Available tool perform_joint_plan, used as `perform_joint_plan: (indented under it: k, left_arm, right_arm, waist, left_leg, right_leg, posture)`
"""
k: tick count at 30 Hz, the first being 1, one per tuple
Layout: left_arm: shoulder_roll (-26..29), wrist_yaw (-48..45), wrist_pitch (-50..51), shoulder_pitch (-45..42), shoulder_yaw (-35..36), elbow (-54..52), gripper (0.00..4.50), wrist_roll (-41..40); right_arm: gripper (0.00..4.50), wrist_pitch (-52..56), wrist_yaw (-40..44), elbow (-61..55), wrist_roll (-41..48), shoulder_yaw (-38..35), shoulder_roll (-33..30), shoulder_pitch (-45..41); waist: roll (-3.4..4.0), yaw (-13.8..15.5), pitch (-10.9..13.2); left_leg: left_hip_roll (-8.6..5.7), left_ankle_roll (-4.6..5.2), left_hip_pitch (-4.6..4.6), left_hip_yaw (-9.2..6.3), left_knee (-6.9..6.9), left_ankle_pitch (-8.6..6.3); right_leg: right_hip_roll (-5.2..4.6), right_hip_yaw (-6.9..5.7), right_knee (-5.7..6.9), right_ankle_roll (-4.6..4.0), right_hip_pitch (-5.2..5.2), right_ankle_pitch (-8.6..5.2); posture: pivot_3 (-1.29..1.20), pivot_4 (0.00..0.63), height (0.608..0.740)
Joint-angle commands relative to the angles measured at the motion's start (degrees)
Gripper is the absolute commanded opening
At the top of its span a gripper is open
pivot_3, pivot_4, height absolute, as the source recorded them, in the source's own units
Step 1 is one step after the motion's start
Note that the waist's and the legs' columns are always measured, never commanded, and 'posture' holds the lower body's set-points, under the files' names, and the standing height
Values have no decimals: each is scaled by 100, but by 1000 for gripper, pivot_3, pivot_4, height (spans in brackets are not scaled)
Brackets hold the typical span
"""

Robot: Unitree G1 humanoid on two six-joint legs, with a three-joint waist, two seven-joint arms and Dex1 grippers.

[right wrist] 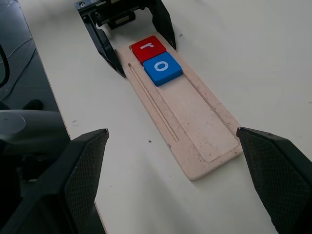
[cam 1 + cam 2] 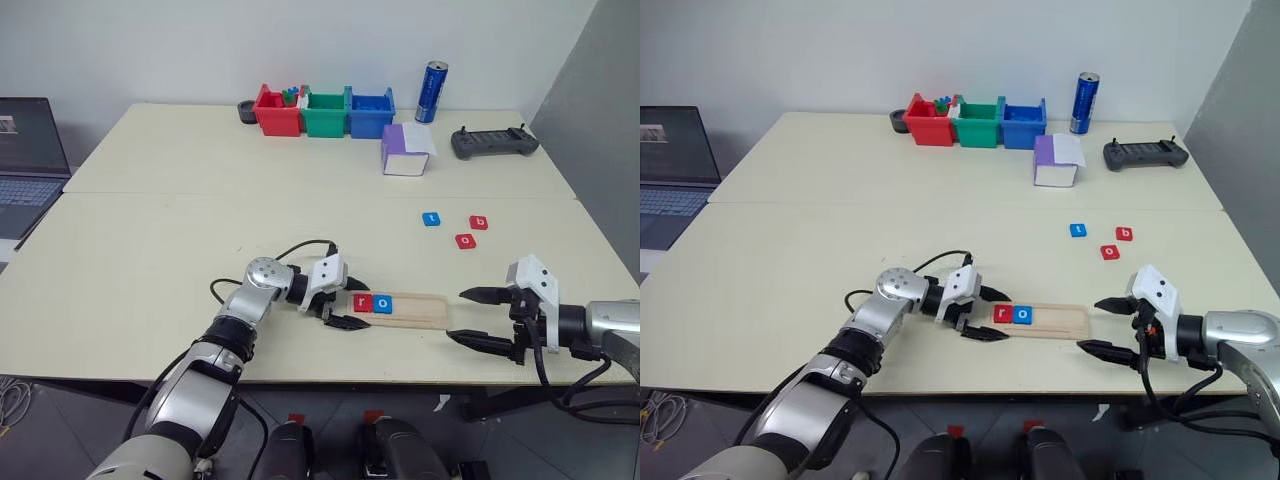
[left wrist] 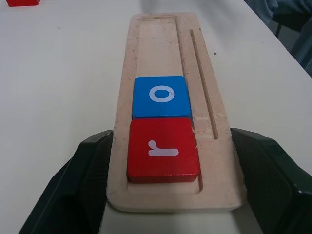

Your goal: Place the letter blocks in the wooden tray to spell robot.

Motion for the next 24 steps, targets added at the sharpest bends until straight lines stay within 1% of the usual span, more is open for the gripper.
perform_joint_plan:
  k: [1, 10, 24]
  left_arm:
    - [-66, 172, -35, -2, -5, -170, 3393, 33]
    - [75, 264, 264, 414, -11, -857, 3393, -42]
    - [153, 475, 680, 794, 54, -1515, 3393, -219]
  right_arm:
    - [4500, 2, -63, -177, 130, -132, -16, -16]
    - [4500, -147, -97, 80, -18, 44, 11, -242]
    - [4500, -293, -98, 300, -75, 271, 37, -518]
  waist:
    - [0, 0, 0]
    - [0, -4, 0]
    - [1, -1, 0]
  left_leg:
    - [0, 0, -2, -2, 0, 0]
    - [0, 0, -5, -7, -1, 0]
    - [2, 0, -5, -9, -1, 0]
  right_leg:
    - [0, -1, -2, 0, 0, 0]
    - [1, -3, -6, 0, 0, 0]
    - [2, -3, -6, 0, 0, 0]
  posture:
    - [0, 150, 740]
    - [0, 150, 740]
    - [0, 150, 740]
